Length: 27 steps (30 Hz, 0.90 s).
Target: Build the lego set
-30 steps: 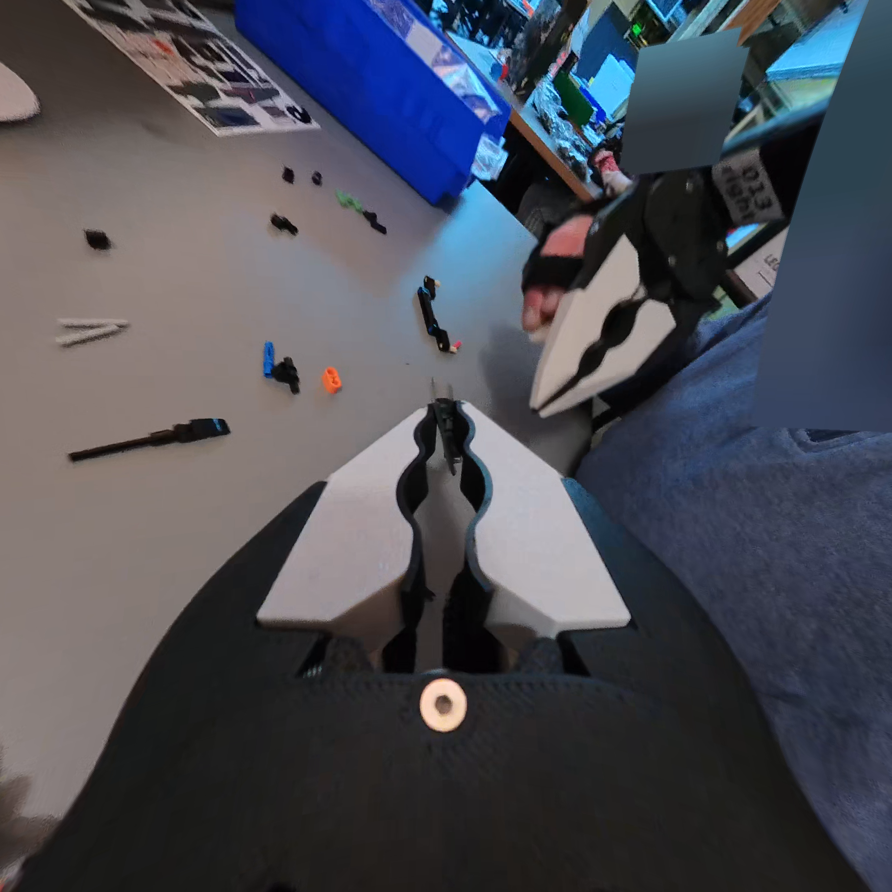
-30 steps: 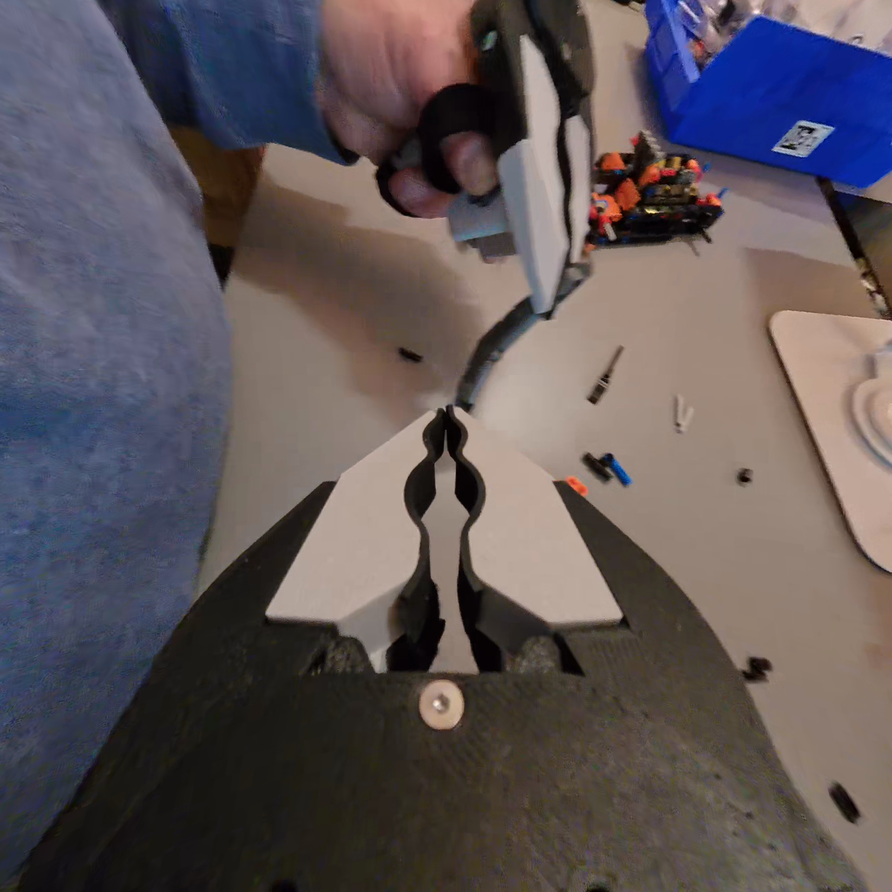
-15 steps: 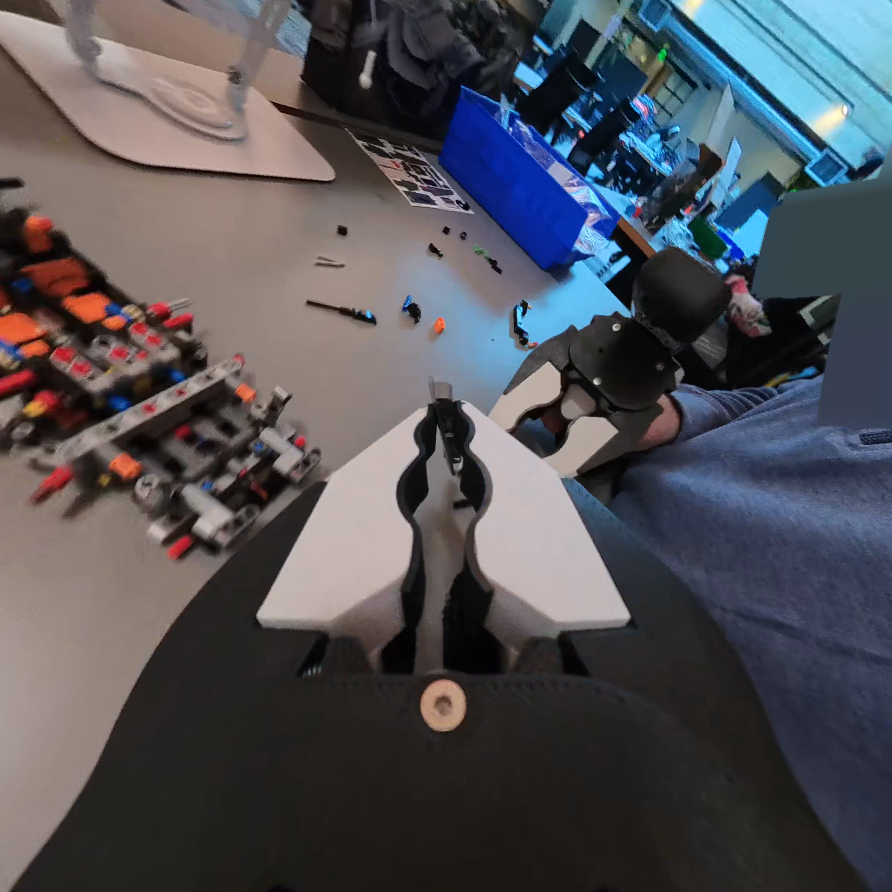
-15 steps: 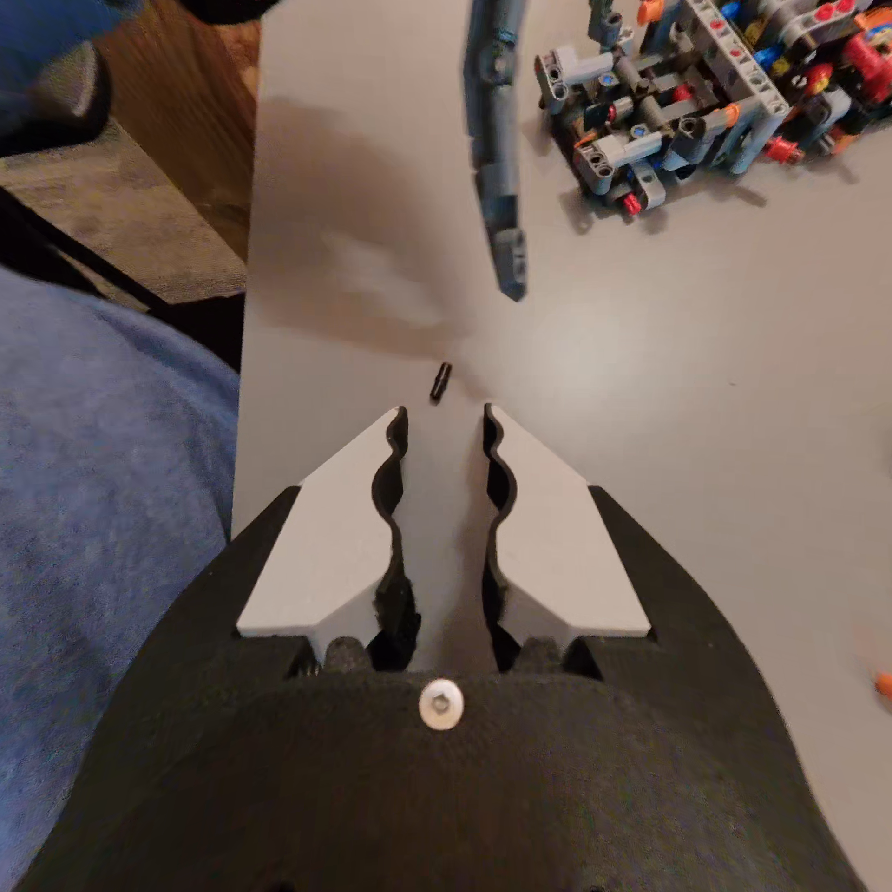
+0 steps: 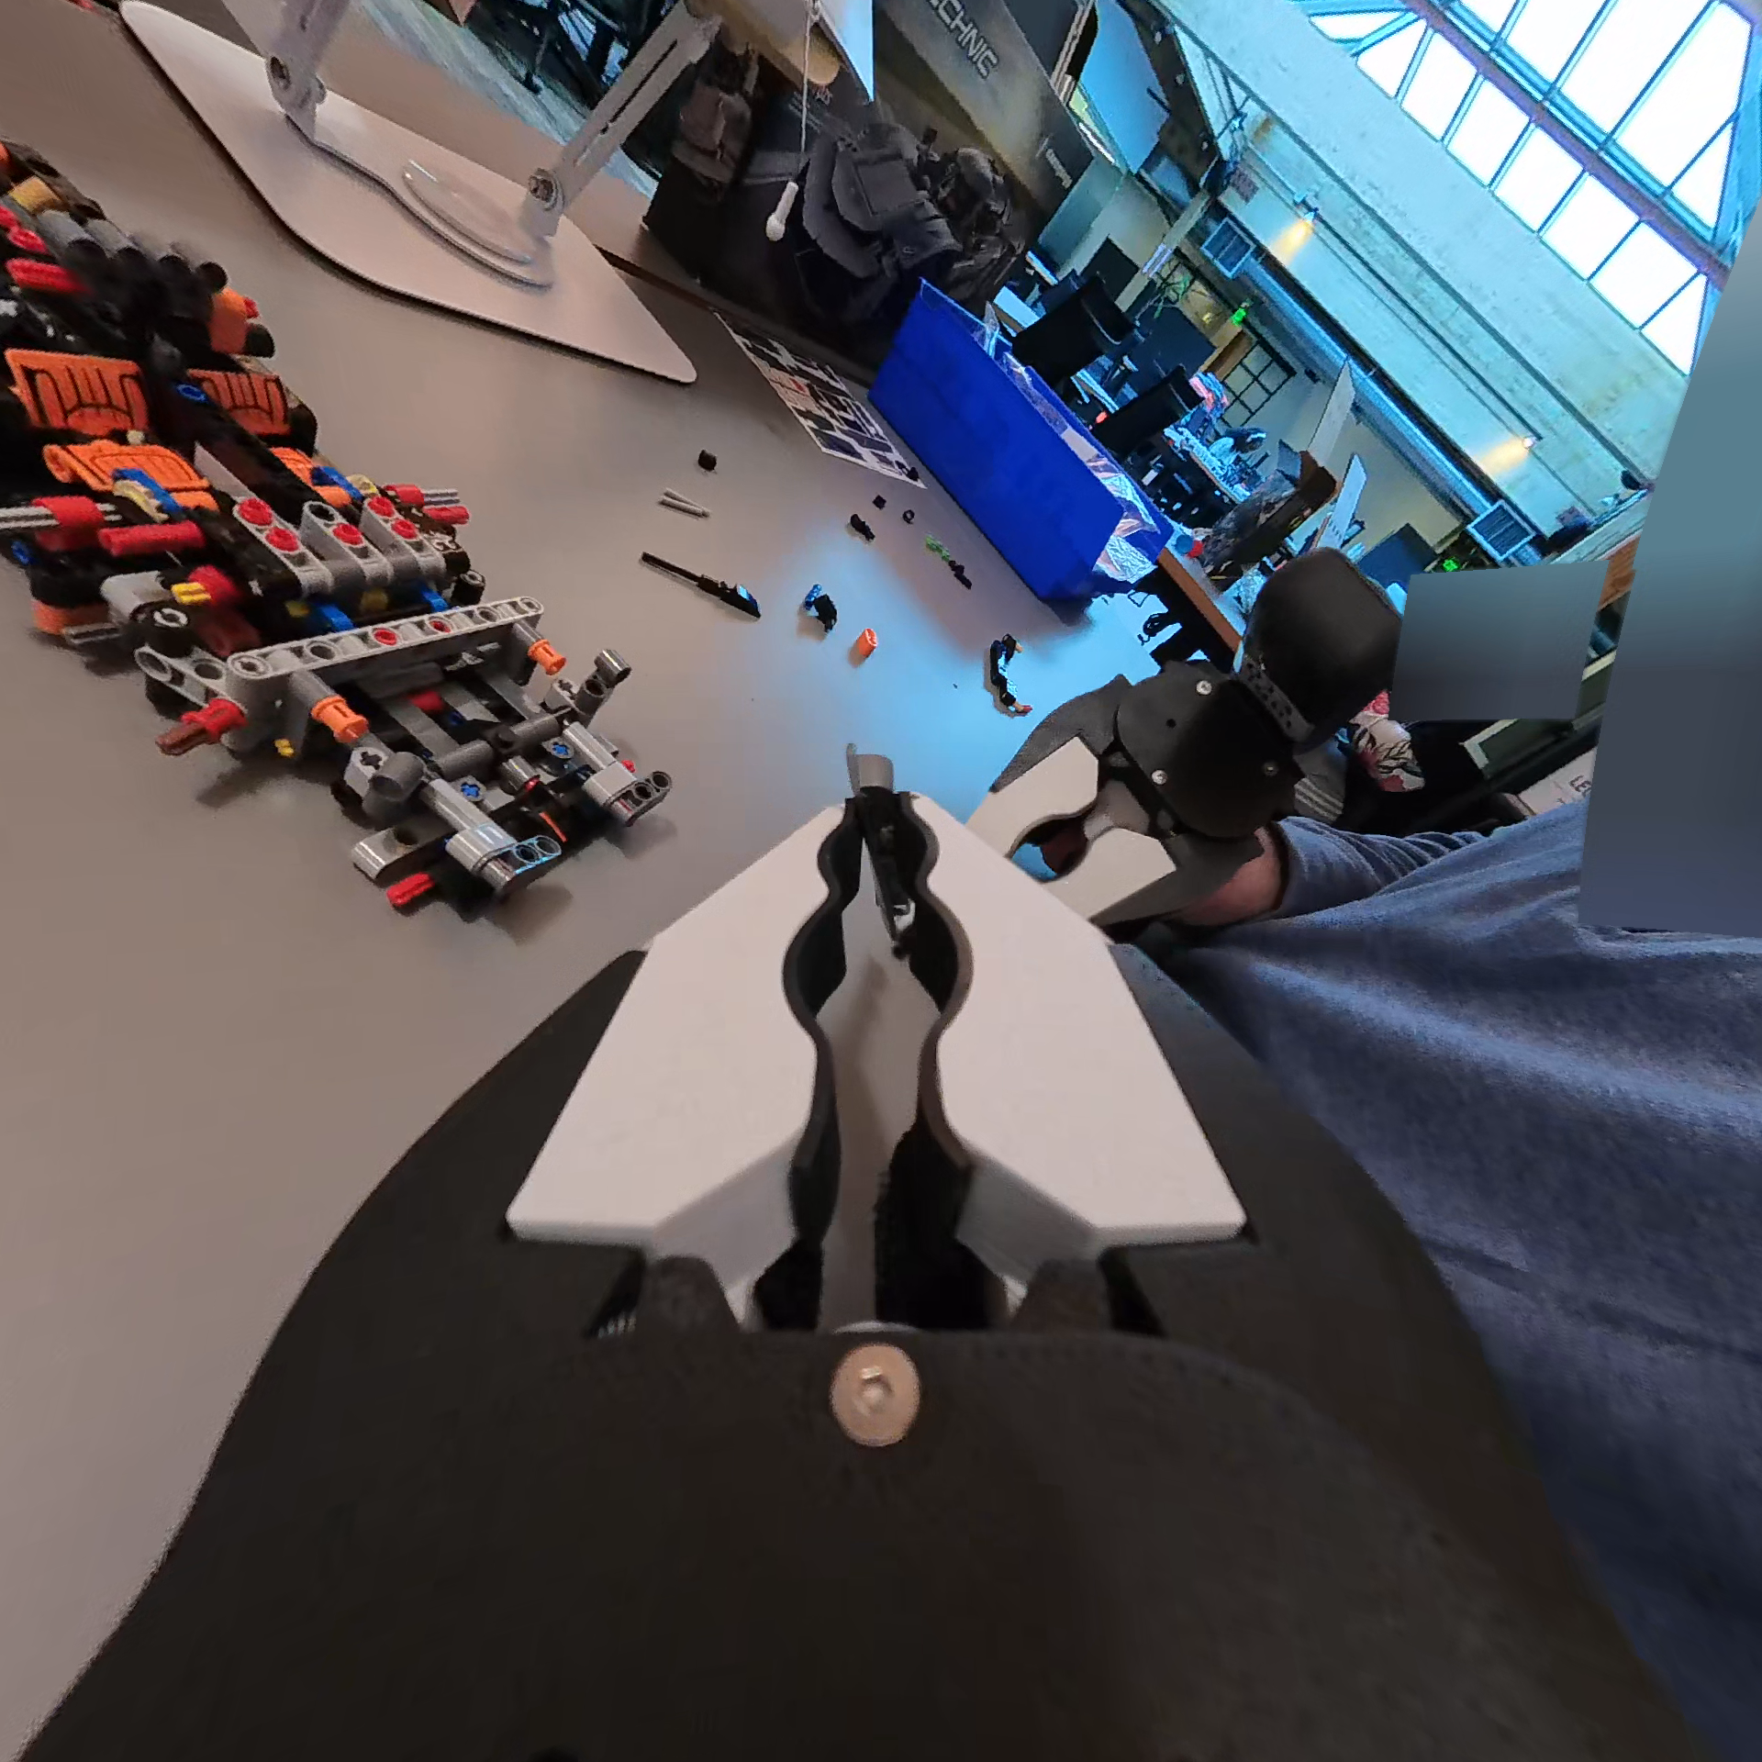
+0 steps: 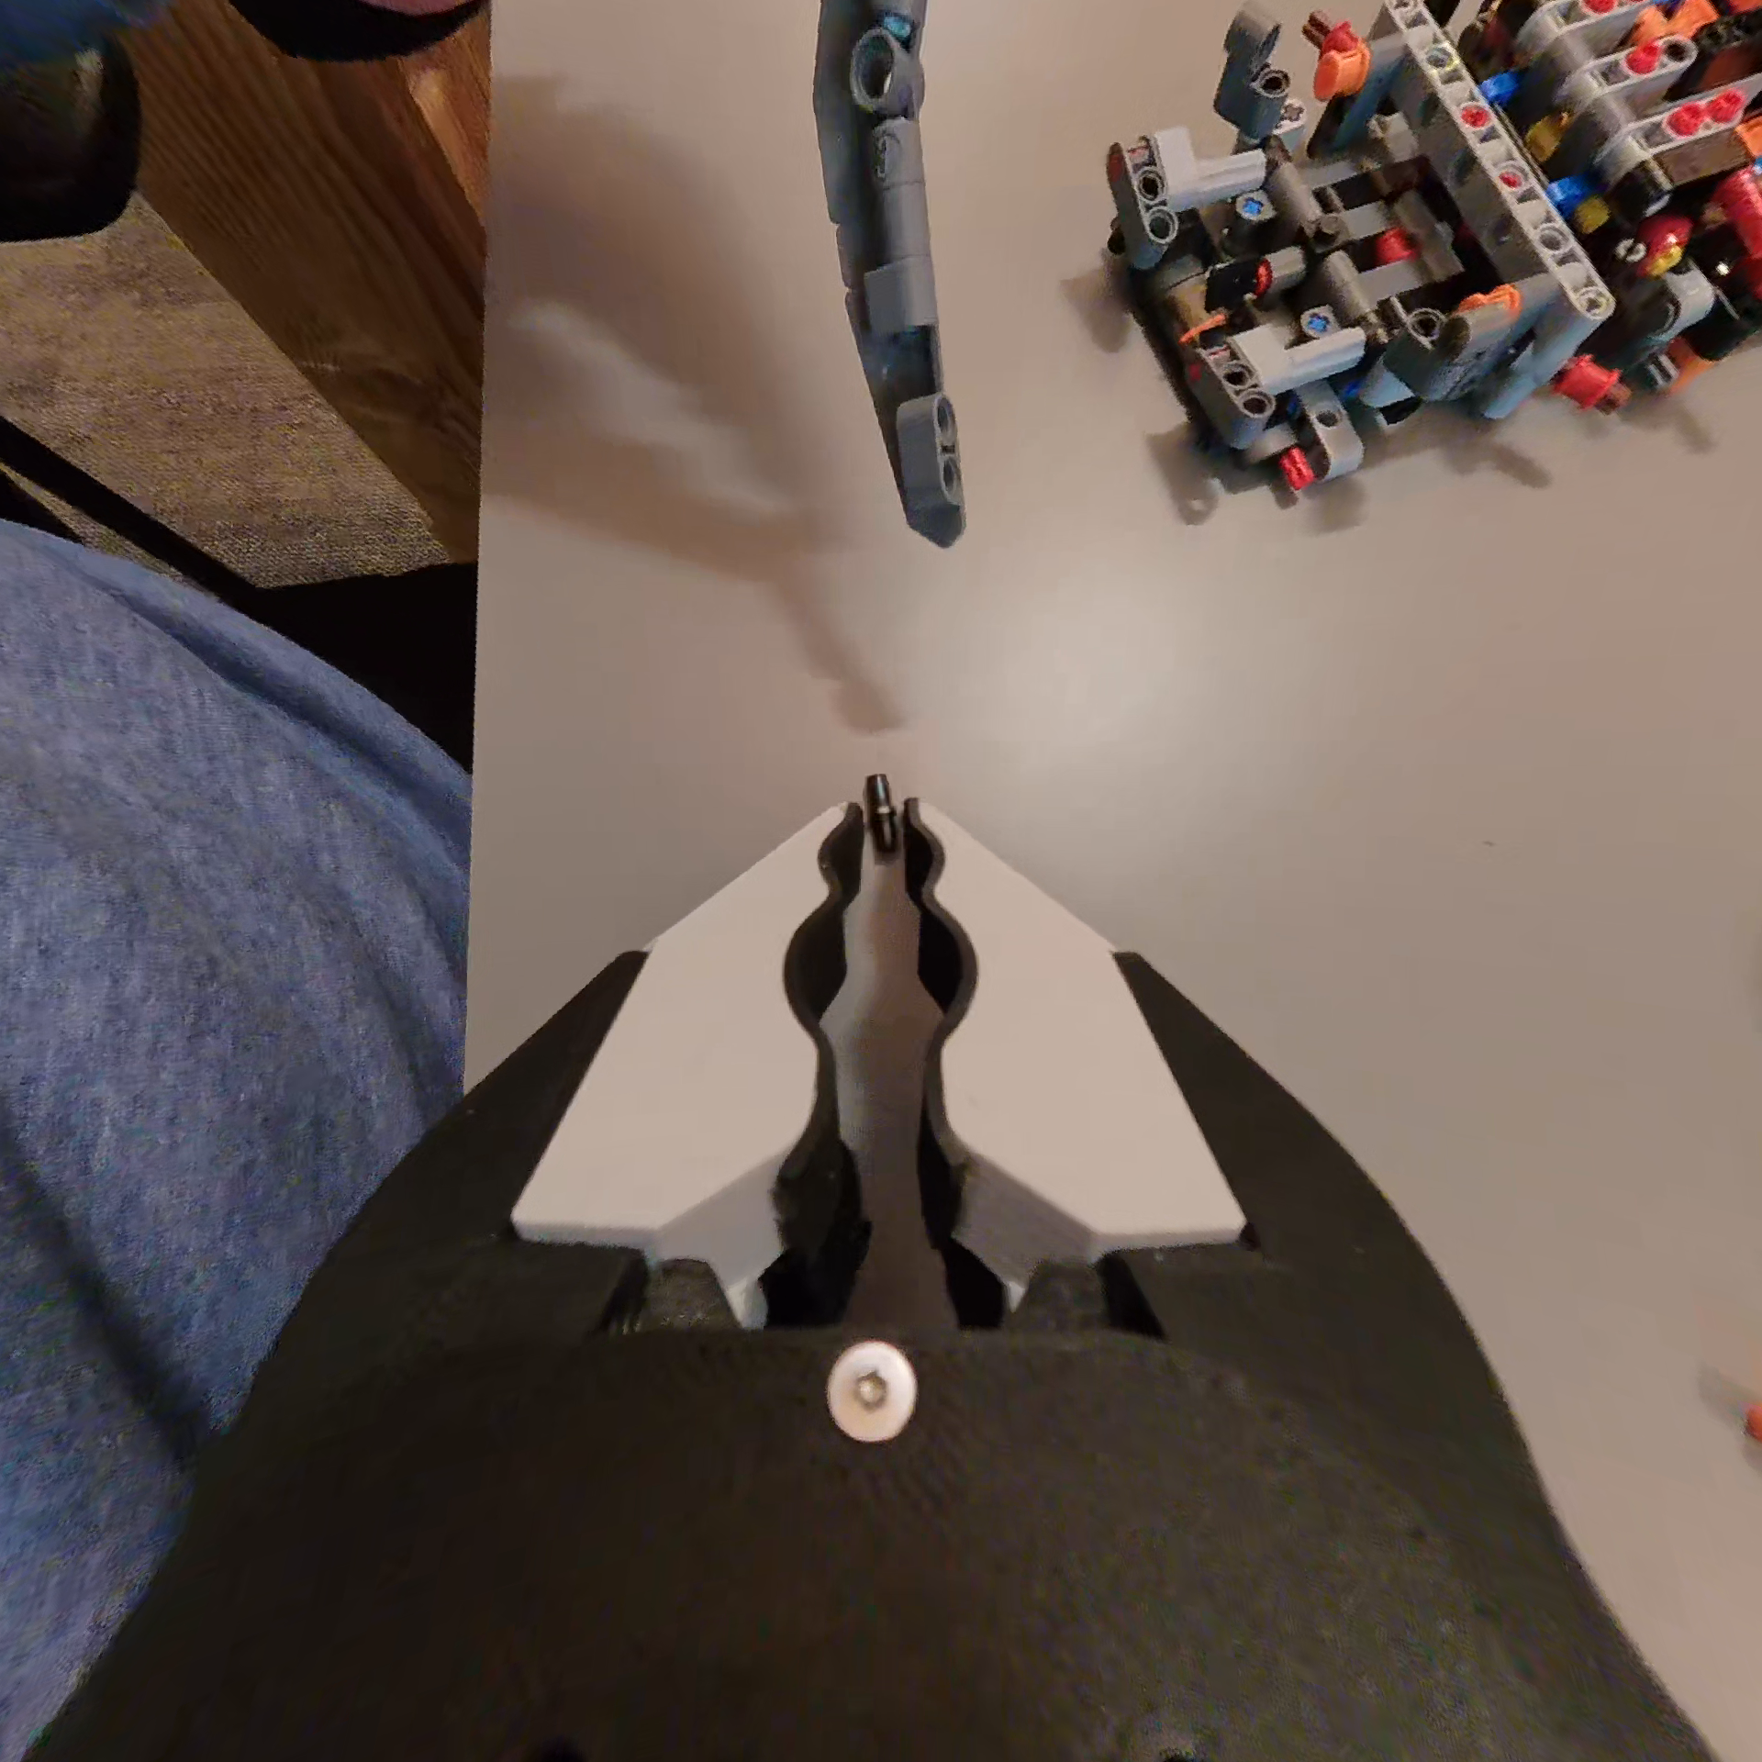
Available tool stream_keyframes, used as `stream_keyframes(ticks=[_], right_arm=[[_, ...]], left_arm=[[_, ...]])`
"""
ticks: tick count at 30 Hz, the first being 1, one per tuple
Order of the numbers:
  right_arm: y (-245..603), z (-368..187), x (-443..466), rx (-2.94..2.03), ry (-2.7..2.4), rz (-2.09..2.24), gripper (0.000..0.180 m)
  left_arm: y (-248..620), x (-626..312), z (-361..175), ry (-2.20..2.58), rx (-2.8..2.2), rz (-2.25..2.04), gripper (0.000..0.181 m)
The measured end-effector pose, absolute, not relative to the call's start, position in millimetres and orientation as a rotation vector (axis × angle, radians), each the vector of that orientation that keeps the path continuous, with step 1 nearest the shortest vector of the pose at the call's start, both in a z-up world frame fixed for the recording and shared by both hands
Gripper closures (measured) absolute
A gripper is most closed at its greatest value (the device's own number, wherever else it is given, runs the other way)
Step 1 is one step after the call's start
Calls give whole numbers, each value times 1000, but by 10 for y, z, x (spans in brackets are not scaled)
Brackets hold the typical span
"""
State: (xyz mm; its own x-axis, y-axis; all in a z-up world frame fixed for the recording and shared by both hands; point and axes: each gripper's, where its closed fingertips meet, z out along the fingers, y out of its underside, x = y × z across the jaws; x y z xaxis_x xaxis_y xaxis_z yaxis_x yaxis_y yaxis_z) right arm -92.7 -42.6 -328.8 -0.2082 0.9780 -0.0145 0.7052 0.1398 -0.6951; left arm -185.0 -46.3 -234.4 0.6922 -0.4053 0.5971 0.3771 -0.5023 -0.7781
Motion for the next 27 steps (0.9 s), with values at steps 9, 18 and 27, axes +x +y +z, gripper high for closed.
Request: stream_keyframes(ticks=[9, 18, 27], right_arm=[[-365, -3282, -891, -1604, -1946, 829, 178], [-228, -2814, -856, -1435, -1927, 881, 179], [-220, -2680, -1002, -1258, -1971, 823, 179]], left_arm=[[-503, -1805, -2382, 32, -1880, -976, 176], [-439, -1378, -2527, 180, -1990, -1087, 176], [-319, -1011, -2744, 249, -2045, -1222, 176]])
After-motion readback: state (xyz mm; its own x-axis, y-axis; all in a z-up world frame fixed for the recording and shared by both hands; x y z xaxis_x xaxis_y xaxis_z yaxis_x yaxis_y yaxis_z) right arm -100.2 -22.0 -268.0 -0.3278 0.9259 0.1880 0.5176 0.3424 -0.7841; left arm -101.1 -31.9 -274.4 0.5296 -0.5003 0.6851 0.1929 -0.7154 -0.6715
